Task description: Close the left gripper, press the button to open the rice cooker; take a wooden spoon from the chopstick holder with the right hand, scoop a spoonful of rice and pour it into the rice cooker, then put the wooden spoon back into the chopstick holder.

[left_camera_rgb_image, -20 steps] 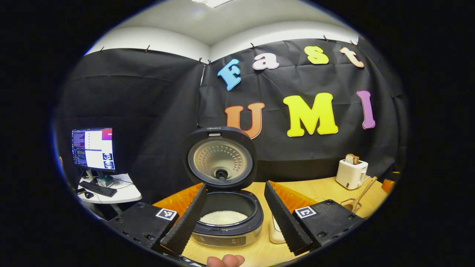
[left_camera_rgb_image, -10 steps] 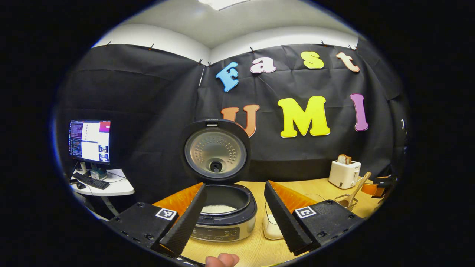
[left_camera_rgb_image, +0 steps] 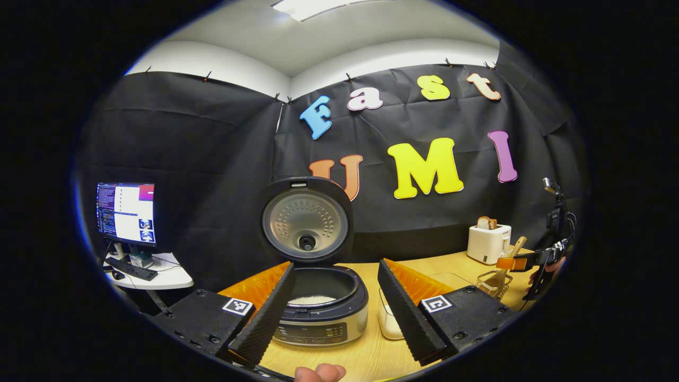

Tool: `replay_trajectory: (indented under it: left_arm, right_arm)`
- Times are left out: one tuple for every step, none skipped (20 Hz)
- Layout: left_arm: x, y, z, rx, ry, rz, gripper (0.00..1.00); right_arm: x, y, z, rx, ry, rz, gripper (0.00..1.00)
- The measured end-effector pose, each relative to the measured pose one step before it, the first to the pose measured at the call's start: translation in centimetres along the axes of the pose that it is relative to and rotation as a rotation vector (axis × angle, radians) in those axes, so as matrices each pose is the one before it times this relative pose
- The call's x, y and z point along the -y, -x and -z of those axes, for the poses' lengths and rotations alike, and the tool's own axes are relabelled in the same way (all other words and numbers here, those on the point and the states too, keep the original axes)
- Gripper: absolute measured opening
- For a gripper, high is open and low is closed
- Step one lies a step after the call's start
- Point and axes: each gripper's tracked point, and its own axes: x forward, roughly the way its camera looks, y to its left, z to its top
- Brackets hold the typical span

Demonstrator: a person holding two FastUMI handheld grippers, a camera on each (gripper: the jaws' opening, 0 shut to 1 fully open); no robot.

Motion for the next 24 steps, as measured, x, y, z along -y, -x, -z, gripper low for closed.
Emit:
replay_trajectory:
  left_arm:
    - [-0.236, 0.006, 0.24, -0.00199, -0.00767, -0.00635, 0.99]
    - [-0.366, -0.096, 0.087, -0.00144, -0.00672, -0.00834, 0.99]
    - [-0.242, -0.068, 0.276, -0.00982, -0.00417, -0.00914, 0.99]
    - [-0.114, -0.071, 0.223, -0.01058, 0.0018, -0.00569, 0.99]
    - [0.09, -0.078, 0.188, -0.00956, 0.00351, 0.00042, 0.99]
    - [0.362, -0.084, -0.037, -0.00341, 0.0074, 0.00765, 0.99]
    - [0.444, -0.054, -0.013, -0.00525, 0.00465, 0.01161, 0.99]
    - [0.294, -0.076, -0.118, -0.00165, -0.00122, 0.00845, 0.99]
    - [-0.086, 0.007, -0.015, -0.00028, -0.0037, -0.00076, 0.99]
    - [-0.381, 0.066, -0.241, 0.01207, 0.00752, -0.01717, 0.99]
    - [0.337, 0.05, -0.088, 0.00128, 0.00677, 0.01488, 0.99]
    - [0.535, 0.101, -0.243, 0.00731, 0.00498, 0.02048, 0.99]
    - [0.435, 0.131, -0.281, 0.00502, 0.00121, 0.01438, 0.99]
    - [0.213, 0.133, -0.025, -0.00096, -0.00852, 0.01235, 0.99]
    - [-0.074, 0.06, 0.124, -0.00325, -0.01524, 0.00349, 0.99]
    - [-0.363, 0.039, 0.094, -0.00031, -0.01405, -0.00661, 0.99]
    - [-0.486, 0.042, 0.189, -0.00184, -0.00386, -0.01243, 0.99]
    - [-0.377, -0.025, 0.309, -0.0098, 0.00632, -0.00765, 0.99]
    - [-0.092, -0.061, 0.22, -0.00777, 0.01076, -0.00248, 0.99]
    - [-0.308, -0.021, 0.124, -0.00626, 0.00837, -0.00423, 0.99]
    - [-0.347, 0.006, -0.018, -0.00208, 0.0042, -0.00502, 0.99]
    - [-0.332, 0.006, -0.059, -0.00172, 0.00042, -0.00497, 0.99]
    - [-0.311, 0.014, 0.001, 0.001, 0.00042, -0.00331, 0.99]
    - [-0.245, -0.057, 0.031, -0.00285, 0.00197, -0.00242, 0.99]
  right_arm:
    - [-0.038, -0.288, 0.07, 0.00034, -0.01717, -0.00645, 0.84]
    - [-0.194, -0.055, -0.143, 0.00196, -0.01628, -0.00842, 0.68]
    - [-0.025, -0.346, -0.217, 0.00713, 0.00161, -0.00261, 0.71]
    - [-0.074, -0.173, -0.106, 0.00043, 0.00283, 0.00026, 0.6]
    - [0.334, -0.076, 0.136, -0.00338, -0.00271, 0.00908, 0.53]
    - [0.267, 0.033, -0.165, 0.00339, -0.00376, 0.00897, 0.42]
    - [0.044, -0.155, -0.153, 0.00412, -0.0052, 0.00192, 0.31]
    - [-0.065, 0.308, -0.081, 0.0014, -0.00155, -0.00007, 0.18]
    - [-0.252, -0.006, 0.198, -0.00351, -0.003, -0.01408, 0.17]
    - [-0.798, 0.006, -0.48, 0.01031, -0.01234, -0.02625, 0.13]
    - [-0.269, 0.233, 0.215, -0.01585, 0.0127, -0.00055, 0.09]
    - [-0.378, 0.115, -0.085, -0.00385, 0.003, -0.02078, 0.1]
    - [-0.161, -0.058, 0.002, 0.00332, 0.00457, 0.00169, 0.08]
    - [-0.097, 0.105, -0.178, -0.00171, 0.00455, -0.00162, 0.0]
    - [-0.106, 0.126, -0.276, 0.00624, -0.00175, -0.00111, 0.0]
    - [-0.353, 0.319, -0.517, 0.00974, -0.00315, -0.0048, 0.0]
    - [-0.202, 0.348, -0.648, 0.01446, -0.00023, -0.00497, 0.0]
    - [-0.319, 0.252, -0.905, 0.01612, 0.00844, -0.00327, 0.0]
    - [-0.171, 0.264, -0.657, 0.01528, 0.01, 0.00042, 0.0]
    - [-0.153, 0.443, -0.98, 0.02101, 0.0046, 0.00145, 0.0]
    - [-0.112, 0.259, -0.776, 0.01573, 0.00283, 0.00159, 0.0]
    - [-0.178, 0.35, -0.747, 0.0145, 0.00533, 0.00209, 0.01]
    - [-0.328, 0.238, -0.712, 0.01481, 0.00389, 0.00018, 0.0]
    - [-0.614, 0.272, -0.886, 0.01416, 0.00678, -0.00572, 0.0]
